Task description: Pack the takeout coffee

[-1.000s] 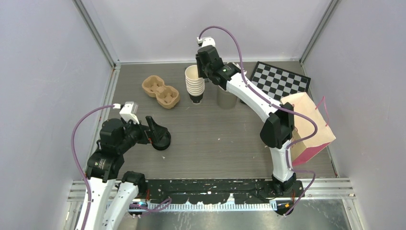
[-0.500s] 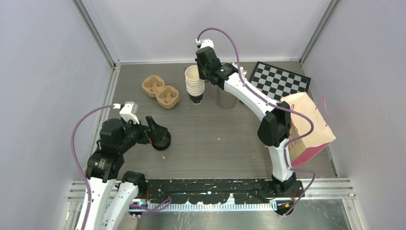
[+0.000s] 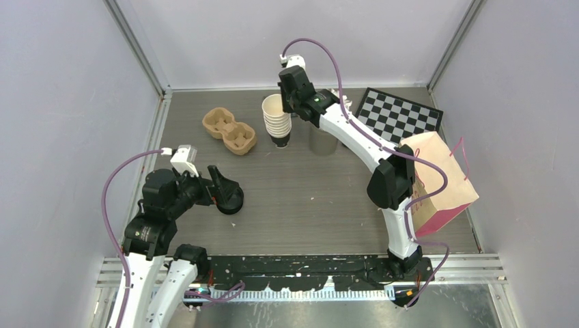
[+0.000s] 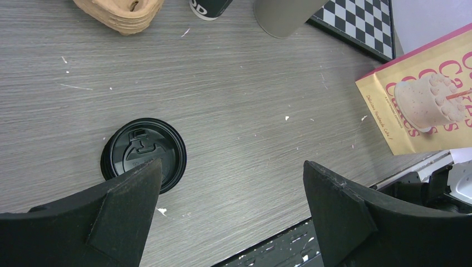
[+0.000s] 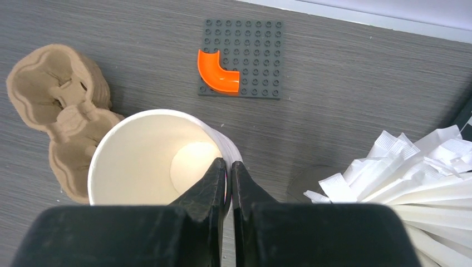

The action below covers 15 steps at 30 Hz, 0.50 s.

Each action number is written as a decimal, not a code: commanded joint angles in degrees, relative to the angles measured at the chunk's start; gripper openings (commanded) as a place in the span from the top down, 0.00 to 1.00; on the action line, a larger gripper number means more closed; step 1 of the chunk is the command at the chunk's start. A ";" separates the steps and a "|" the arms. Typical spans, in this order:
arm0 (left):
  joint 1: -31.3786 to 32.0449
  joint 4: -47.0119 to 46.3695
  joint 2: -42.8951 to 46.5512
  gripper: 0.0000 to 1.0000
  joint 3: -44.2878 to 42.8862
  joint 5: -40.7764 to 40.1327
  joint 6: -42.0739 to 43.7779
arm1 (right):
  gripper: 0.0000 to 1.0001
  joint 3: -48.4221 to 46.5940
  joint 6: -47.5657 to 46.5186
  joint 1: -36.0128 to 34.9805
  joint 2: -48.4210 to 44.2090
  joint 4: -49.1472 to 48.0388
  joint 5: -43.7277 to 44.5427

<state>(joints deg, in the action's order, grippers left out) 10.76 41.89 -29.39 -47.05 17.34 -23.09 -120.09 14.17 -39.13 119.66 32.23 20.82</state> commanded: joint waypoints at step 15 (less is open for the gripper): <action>-0.04 -1.41 -0.41 0.00 0.11 0.58 0.60 | 1.00 -3.63 13.04 3.41 -3.97 -1.90 -8.72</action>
<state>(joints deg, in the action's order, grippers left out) 10.76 41.89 -29.87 -47.00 17.39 -23.11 -121.62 22.76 -36.80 119.63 32.23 15.81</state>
